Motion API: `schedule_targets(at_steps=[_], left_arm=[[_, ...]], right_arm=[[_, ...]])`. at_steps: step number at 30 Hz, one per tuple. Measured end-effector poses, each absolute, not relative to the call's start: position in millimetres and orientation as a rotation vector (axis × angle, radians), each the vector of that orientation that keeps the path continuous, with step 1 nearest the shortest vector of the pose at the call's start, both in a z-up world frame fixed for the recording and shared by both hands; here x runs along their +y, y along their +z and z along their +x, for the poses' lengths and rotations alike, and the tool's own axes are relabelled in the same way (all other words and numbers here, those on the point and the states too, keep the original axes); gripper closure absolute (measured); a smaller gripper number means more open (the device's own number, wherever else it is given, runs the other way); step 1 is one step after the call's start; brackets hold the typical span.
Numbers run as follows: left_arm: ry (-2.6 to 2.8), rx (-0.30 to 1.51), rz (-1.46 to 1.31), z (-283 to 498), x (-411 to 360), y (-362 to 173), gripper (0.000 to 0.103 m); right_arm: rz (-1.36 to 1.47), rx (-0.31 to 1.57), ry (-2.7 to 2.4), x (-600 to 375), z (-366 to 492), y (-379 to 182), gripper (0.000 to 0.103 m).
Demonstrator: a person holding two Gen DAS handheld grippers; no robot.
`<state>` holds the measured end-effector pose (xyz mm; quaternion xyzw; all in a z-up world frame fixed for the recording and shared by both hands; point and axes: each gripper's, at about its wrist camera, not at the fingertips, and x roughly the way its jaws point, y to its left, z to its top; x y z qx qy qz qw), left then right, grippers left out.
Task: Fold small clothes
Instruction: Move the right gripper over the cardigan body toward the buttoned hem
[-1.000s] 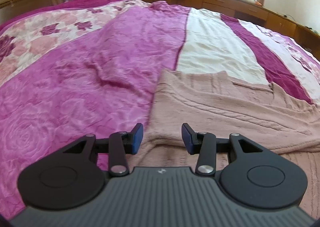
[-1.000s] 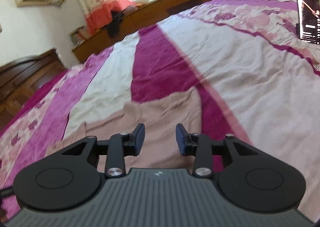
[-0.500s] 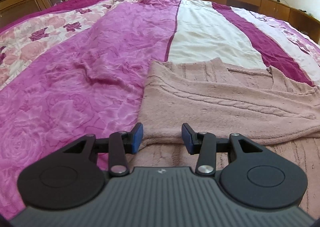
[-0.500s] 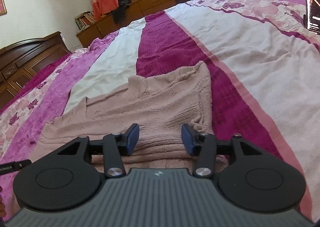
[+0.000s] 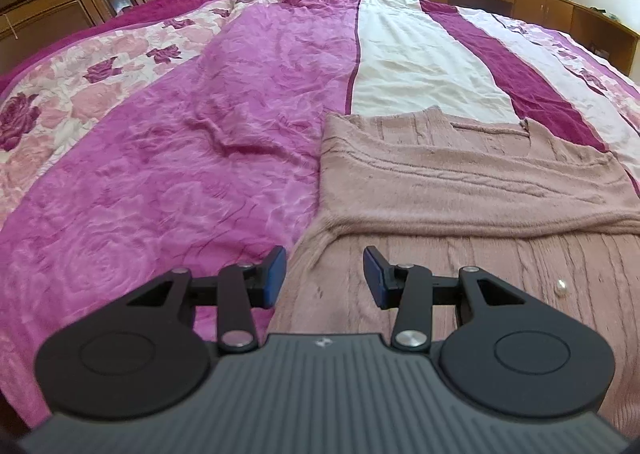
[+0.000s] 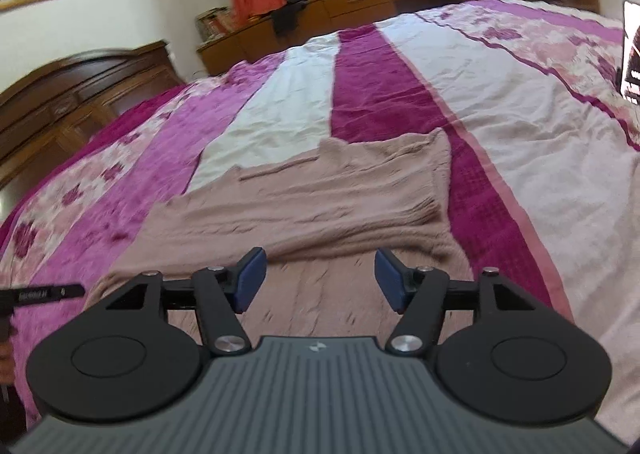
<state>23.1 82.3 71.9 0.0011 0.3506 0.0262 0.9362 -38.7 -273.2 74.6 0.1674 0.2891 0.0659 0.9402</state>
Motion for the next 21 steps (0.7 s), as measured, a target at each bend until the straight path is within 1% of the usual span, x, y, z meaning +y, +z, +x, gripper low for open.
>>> schedule_targets(at_steps=[2,8,12,21], left_arm=[[0.047,0.720,0.003,13,84,74,0.059],[-0.008,0.733,0.008,-15,79,75,0.059],[-0.059,0.737,0.045,-32,67,70,0.059],[-0.134,0.787,0.071,-60,53,50,0.059]], right_arm=[[0.309,0.595,0.167,-266,-50,79,0.032],[0.197,0.632,0.283,-232,-82,80,0.031],[0.078,0.677,0.345,-205,-100,70,0.031],[-0.087,0.836,0.471,-165,-124,41,0.031]])
